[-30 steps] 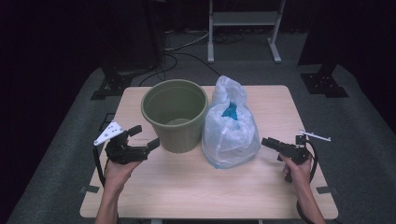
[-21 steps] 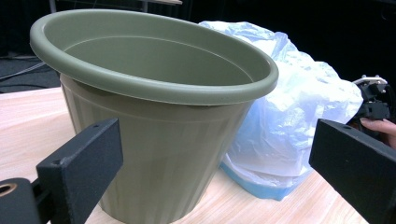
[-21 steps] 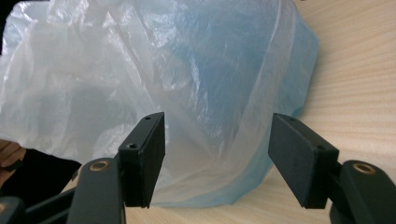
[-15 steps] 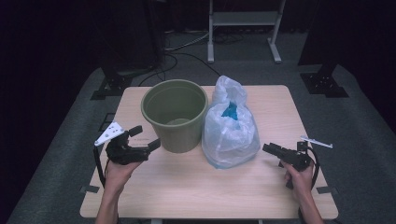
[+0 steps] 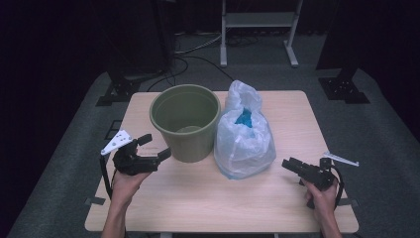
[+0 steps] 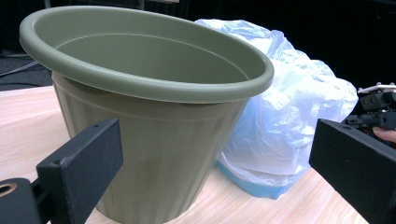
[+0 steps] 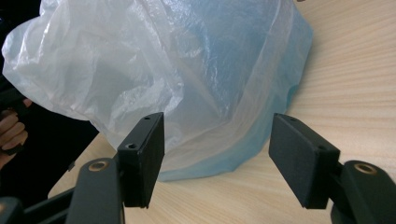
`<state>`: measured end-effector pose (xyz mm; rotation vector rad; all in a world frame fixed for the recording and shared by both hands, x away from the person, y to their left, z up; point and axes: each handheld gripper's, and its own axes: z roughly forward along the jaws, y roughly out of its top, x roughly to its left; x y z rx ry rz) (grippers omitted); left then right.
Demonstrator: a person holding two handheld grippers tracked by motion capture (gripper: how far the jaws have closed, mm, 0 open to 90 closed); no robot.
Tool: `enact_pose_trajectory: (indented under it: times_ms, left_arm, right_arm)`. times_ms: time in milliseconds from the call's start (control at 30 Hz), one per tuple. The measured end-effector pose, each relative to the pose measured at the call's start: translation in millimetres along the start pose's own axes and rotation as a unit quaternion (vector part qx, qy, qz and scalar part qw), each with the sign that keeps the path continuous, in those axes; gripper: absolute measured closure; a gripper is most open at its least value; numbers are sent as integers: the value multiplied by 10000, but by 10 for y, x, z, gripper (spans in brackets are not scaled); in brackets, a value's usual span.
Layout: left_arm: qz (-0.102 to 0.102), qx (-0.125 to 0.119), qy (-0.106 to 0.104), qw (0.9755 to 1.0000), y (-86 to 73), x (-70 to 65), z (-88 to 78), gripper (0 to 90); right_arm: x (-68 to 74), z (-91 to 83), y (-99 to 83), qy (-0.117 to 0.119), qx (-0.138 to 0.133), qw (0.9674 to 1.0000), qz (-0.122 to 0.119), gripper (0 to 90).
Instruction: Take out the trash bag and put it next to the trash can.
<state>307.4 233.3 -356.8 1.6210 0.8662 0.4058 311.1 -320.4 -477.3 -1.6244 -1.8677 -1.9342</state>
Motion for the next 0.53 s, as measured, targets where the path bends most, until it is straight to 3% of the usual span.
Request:
enact_pose_trajectory:
  times_ms: [333, 533]
  left_arm:
    - [19, 11, -14, 10000, 6, -13, -6, 16]
    - [3, 5, -18, 10000, 7, -6, -3, 15]
  right_arm:
    - [83, -55, -91, -55, -95, 9997, -209, 343]
    - [126, -137, -133, -62, -298, 9992, -264, 342]
